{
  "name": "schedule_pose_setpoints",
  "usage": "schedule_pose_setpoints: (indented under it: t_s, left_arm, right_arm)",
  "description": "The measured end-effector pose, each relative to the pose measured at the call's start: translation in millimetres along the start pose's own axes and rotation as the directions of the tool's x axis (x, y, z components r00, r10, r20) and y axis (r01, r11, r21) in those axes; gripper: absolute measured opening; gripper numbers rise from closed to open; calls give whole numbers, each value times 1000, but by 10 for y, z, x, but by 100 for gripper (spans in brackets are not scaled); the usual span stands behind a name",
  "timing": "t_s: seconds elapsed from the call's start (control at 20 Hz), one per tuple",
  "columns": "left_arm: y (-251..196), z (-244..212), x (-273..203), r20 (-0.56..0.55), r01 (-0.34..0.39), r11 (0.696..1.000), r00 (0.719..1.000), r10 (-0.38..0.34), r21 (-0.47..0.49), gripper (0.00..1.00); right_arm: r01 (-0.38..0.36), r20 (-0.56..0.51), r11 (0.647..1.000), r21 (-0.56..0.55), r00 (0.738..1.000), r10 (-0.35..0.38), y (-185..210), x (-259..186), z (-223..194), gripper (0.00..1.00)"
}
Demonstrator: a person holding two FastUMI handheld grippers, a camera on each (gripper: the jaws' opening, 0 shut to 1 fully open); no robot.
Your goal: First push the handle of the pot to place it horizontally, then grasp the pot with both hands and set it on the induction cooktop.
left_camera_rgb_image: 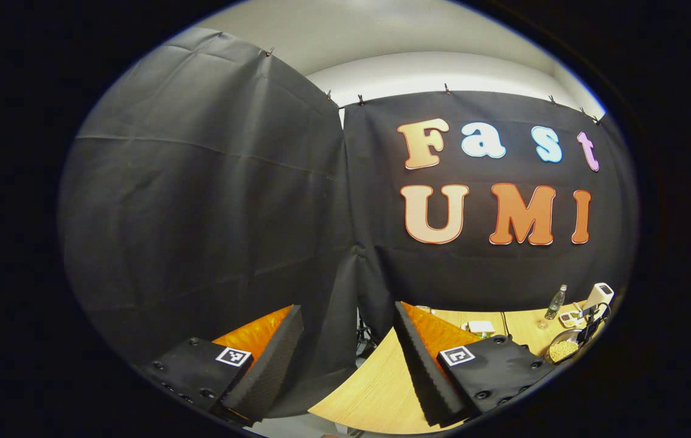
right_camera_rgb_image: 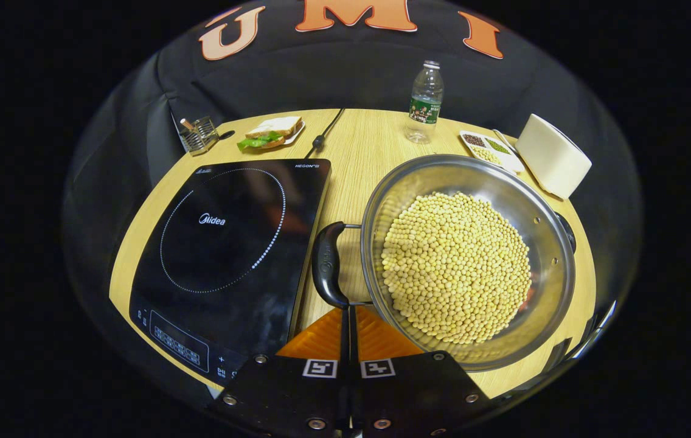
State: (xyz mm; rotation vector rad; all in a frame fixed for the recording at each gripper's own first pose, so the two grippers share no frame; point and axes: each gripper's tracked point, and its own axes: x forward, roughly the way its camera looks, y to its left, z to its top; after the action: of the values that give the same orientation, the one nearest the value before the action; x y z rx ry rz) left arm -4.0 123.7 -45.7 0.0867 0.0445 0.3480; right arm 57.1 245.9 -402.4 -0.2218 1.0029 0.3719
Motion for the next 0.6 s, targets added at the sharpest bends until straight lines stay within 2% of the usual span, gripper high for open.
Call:
schedule_pose_setpoints:
  t_s: [0.6]
  left_arm:
    - [16,-140,45,-14,28,1000,999,-28,-8,98]
  right_arm:
    - [25,35,1000,-12,999,-24,52,104,155,0]
